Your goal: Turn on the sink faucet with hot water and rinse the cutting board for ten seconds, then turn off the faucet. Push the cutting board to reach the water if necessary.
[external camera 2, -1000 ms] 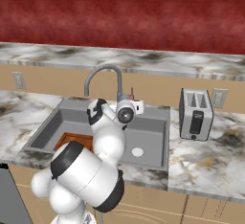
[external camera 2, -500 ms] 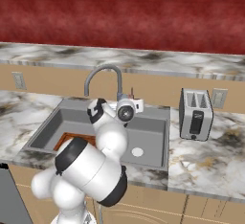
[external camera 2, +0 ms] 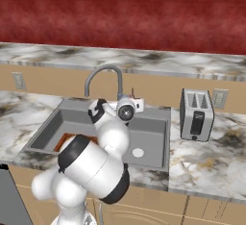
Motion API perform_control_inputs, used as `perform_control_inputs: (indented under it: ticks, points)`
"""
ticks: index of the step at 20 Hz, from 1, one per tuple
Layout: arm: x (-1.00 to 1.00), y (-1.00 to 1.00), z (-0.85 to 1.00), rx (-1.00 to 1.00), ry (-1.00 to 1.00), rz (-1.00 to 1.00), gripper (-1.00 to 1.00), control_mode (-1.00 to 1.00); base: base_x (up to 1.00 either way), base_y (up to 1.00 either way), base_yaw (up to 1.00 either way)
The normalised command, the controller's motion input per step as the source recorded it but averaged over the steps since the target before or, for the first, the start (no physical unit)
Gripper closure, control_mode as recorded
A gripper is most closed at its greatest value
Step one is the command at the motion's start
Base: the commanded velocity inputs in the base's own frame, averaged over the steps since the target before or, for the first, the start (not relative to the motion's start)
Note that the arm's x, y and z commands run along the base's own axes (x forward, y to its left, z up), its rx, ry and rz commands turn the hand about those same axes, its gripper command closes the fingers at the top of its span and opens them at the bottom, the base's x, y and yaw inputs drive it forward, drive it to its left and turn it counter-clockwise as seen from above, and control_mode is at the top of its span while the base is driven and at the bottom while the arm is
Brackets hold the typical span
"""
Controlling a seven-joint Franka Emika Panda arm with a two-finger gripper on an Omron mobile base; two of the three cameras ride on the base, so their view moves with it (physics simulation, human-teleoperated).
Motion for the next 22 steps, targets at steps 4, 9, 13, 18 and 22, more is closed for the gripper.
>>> perform_control_inputs:
  ticks: [4, 9, 13, 18, 22]
  points:
    - [0.14, 0.00, 0.00, 0.00, 0.00, 0.00, -1.00, -1.00, 0.00, 0.00, 0.00]
    - [0.06, 0.00, 0.00, 0.00, 0.00, 0.00, -1.00, -1.00, 0.00, 0.00, 0.00]
    - [0.10, 0.00, 0.00, 0.00, 0.00, 0.00, -1.00, -1.00, 0.00, 0.00, 0.00]
    - [0.16, 0.00, 0.00, 0.00, 0.00, 0.00, -1.00, -1.00, 0.00, 0.00, 0.00]
    - [0.29, 0.00, 0.00, 0.00, 0.00, -0.02, -1.00, -1.00, 0.00, 0.00, 0.00]
